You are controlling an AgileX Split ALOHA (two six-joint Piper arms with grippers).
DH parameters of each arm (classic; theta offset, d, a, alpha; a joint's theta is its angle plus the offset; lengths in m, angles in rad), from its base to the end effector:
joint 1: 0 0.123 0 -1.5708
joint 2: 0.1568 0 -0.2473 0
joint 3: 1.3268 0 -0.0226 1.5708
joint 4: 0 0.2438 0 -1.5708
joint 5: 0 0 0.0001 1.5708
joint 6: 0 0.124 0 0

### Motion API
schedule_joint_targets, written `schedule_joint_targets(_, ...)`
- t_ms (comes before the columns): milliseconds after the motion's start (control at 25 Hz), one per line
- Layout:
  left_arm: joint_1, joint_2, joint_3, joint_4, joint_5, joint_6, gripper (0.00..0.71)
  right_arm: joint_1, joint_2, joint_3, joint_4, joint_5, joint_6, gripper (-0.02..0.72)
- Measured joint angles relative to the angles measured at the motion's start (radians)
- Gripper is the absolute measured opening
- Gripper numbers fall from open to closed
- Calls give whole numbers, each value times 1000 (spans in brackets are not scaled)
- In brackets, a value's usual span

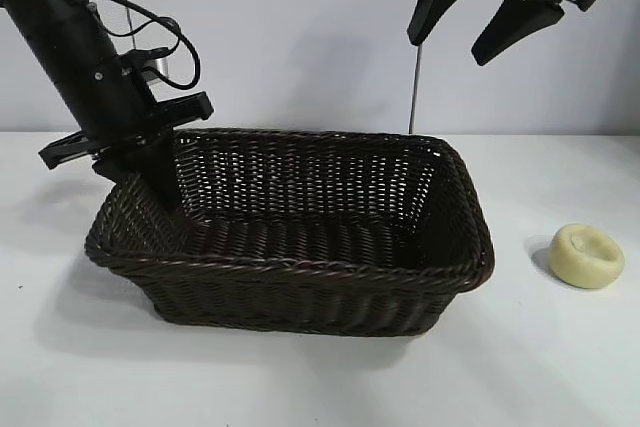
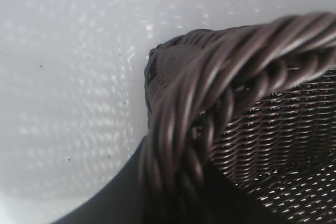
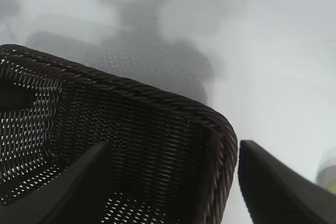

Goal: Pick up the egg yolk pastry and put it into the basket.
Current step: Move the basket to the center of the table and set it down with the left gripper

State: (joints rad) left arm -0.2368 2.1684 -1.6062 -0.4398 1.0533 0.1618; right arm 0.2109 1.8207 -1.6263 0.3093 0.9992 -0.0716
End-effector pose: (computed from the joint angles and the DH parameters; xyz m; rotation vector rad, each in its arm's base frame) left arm 0.3843 -0.1400 0.0970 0.2846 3.0430 -0.5995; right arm 0.3831 0.1145 0.2405 -0.2344 2.6575 0.4453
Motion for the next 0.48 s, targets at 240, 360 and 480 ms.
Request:
schedule_joint_targets(240,0,-4,-6,-10,1,0,447,0,0,0,0,0,0,496)
schedule_joint_targets(360,0,-27,-6,-6,2,0,499,0,0,0,0,0,0,496)
schedule_joint_targets(480,0,-72,-6,9,13,0,510,0,0,0,0,1,0,496)
